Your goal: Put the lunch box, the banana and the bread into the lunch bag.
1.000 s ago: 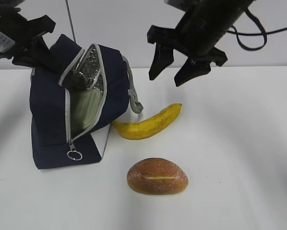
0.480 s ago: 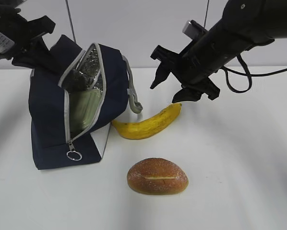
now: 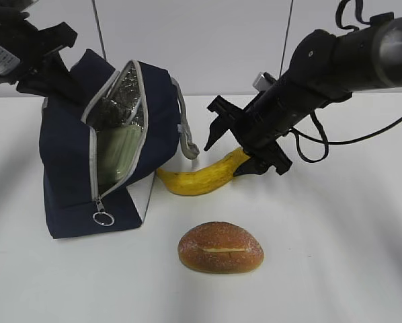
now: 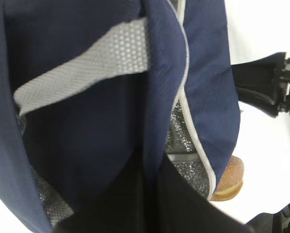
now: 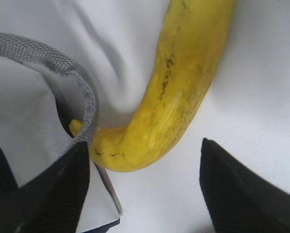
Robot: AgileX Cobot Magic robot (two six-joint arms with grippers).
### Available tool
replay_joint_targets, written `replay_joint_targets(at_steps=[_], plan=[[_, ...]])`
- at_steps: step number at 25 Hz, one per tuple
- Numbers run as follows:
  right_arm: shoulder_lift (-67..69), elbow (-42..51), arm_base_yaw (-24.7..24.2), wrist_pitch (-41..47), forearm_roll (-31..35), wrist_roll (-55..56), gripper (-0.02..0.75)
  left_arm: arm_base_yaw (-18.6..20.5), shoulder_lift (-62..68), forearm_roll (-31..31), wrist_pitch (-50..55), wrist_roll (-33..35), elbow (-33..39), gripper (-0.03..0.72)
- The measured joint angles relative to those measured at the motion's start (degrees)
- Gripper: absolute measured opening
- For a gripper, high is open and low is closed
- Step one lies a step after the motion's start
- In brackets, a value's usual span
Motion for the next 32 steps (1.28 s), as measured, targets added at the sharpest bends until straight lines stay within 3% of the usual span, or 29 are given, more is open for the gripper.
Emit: replay_joint_targets(at_steps=[5,17,26,32], plan=[[2.7,-2.3,0.0,0.5,1.9,0.2,0.562,0.0,0.0,0.0,0.1,0.0,0.0,-0.003],[7.9,-8.6,0.0,5.6,2.2,1.6,0.566,0.0,0.0,-0.7,0.1,0.0,0.0,-0.003],[8.7,-9.1,-0.1,6.2,-5.7,9.4,0.565,0.0,0.0,-0.8,0.2,0.0,0.0,-0.003],[8.9,-9.3,-0.1,6.0,-6.8,11.1,0.565,0.0,0.0,-0.8,0.2,0.0,0.0,-0.003]])
